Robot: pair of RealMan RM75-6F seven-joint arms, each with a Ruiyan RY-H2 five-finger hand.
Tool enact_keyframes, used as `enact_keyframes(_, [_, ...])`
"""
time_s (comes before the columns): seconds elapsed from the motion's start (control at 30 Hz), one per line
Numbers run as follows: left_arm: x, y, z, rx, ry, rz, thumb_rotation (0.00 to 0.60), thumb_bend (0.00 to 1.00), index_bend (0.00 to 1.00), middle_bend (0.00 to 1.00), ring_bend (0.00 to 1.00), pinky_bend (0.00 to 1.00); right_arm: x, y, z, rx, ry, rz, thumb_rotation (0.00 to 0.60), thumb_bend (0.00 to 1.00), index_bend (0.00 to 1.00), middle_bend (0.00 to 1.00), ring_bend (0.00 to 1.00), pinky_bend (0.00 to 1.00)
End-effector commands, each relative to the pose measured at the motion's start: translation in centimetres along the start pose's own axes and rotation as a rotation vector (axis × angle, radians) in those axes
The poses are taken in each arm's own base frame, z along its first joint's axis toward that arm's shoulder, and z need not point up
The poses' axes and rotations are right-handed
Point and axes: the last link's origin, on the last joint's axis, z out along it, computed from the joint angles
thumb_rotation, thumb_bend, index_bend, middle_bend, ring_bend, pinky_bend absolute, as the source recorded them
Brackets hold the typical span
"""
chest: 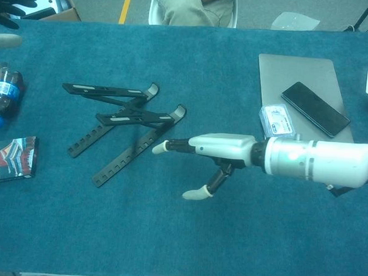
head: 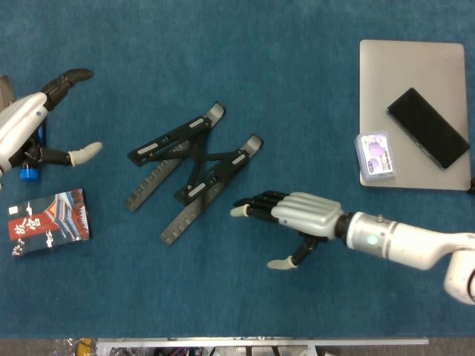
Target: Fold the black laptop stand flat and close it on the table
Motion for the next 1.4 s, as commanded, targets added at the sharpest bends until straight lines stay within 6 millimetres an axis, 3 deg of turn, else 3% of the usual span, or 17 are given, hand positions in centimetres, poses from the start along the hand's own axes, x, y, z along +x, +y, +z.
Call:
enact_keyframes(0.03, [0.1,0.0,-0.1,0.000,0.001,0.000,0.425,0.25,0.00,0.03,0.00,0.09,0.0,-0.1,0.9,0.008,0.019,-0.008,0.406,0.24,0.00,0.00,0.00,0.00])
enact_keyframes(0.63, [0.0,0.1,-0.2,-0.008,-0.004,0.000,0.425,0.25,0.00,0.03,0.00,0.09,-0.6,0.0,5.2,0.002,0.102,-0.058,0.405,0.23,0.00,0.00,0.00,0.00])
enact_keyframes(1.17, [-0.1,0.0,-0.4,-0.010,-0.009,0.003,0.424,0.25,0.00,0.03,0.00,0.09,0.6,1.5,4.0,-0.040,0.215,-0.087,0.404,0.23,0.00,0.00,0.00,0.00])
enact_keyframes(1.4, [-0.2,-0.2,-0.3,-0.005,-0.018,0.005,0.424,0.25,0.00,0.03,0.00,0.09,-0.7,0.3,3.4,-0.008,0.133,-0.035,0.405,0.23,0.00,0.00,0.00,0.00])
